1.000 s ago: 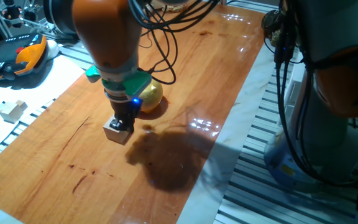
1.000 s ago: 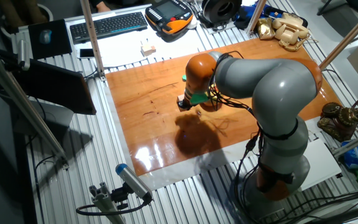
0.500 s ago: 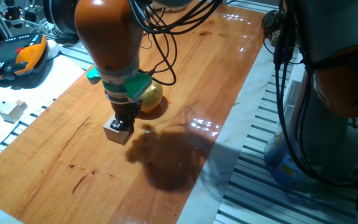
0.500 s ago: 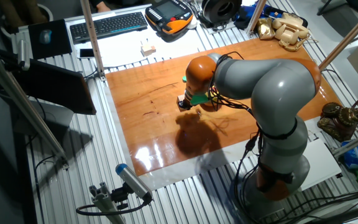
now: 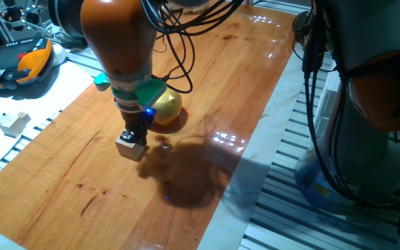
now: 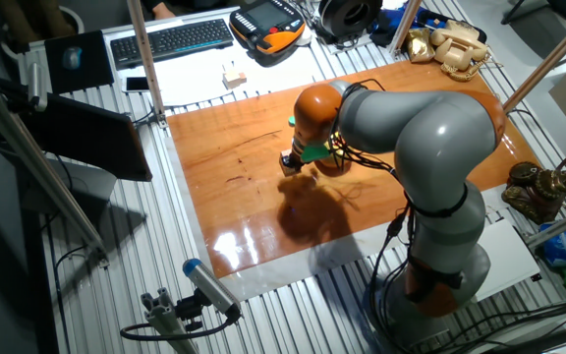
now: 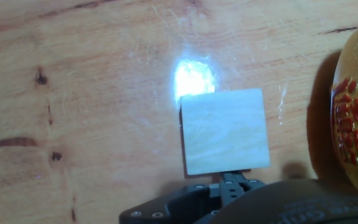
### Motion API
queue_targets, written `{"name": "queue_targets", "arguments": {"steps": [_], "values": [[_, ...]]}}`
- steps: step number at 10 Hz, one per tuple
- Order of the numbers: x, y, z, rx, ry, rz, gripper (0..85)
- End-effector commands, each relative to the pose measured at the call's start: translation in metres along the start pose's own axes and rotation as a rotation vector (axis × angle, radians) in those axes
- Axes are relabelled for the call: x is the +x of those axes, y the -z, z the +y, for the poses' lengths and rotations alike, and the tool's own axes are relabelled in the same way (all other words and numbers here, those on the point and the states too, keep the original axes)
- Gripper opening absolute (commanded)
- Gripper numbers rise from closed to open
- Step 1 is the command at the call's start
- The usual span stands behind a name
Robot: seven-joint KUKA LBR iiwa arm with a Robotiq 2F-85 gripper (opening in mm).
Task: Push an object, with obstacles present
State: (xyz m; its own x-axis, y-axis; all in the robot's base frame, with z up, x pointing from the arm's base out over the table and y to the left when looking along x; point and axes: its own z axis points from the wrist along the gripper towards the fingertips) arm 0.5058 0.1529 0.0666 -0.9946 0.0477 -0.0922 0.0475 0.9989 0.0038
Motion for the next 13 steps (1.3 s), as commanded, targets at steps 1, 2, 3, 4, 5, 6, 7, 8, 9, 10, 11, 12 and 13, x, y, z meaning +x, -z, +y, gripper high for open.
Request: {"name": "queue_targets", "arguments": {"steps": [1, 2, 3, 4, 5, 6, 7, 8, 9, 10, 11, 12, 13], "values": [[-0.002, -0.001, 0.002, -0.001, -0.004, 0.000, 0.0], [-0.003, -0.002, 0.005, -0.001, -0.008, -0.003, 0.0], [-0.006, -0.001, 0.006, -0.003, -0.010, -0.003, 0.0], [-0.009, 0.000, 0.006, -0.004, -0.007, -0.001, 0.0], [-0.013, 0.002, 0.006, -0.005, -0.006, 0.000, 0.0], [-0.016, 0.003, 0.006, -0.007, -0.008, 0.002, 0.0], [-0.018, 0.004, 0.008, -0.007, -0.009, 0.002, 0.0], [-0.020, 0.004, 0.009, -0.007, -0.012, 0.003, 0.0], [-0.022, 0.004, 0.010, -0.007, -0.012, 0.003, 0.0], [-0.024, 0.004, 0.010, -0.007, -0.012, 0.003, 0.0], [-0.027, 0.004, 0.008, -0.007, -0.009, 0.003, 0.0], [-0.031, 0.005, 0.008, -0.004, -0.003, 0.005, 0.0], [-0.035, 0.007, 0.007, -0.001, -0.001, 0.006, 0.0]]}}
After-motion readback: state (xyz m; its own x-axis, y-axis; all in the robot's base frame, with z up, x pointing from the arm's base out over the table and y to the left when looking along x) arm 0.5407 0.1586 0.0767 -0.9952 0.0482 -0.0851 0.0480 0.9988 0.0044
